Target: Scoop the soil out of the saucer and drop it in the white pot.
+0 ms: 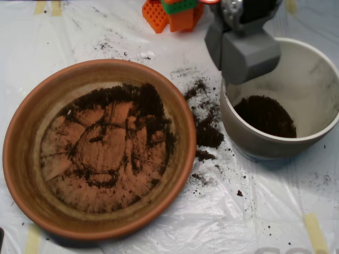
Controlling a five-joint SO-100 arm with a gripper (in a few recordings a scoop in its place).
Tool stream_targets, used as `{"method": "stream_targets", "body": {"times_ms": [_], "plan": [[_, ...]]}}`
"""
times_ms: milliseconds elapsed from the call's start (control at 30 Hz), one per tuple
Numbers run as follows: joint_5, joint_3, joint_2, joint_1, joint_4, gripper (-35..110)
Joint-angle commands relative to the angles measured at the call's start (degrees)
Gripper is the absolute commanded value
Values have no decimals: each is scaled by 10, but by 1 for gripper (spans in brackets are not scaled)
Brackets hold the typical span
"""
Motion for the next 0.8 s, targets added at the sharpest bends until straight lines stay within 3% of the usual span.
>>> {"method": "stream_targets", "body": {"times_ms": [0,67,167,233,500,767], "plan": [[-18,-35,16,-44,-11,0],[-24,-33,10,-50,-6,3],[-36,-23,5,-54,6,29],[-36,7,19,-52,-6,36],[-15,47,76,-24,-17,38],[20,64,99,142,-11,39]]}}
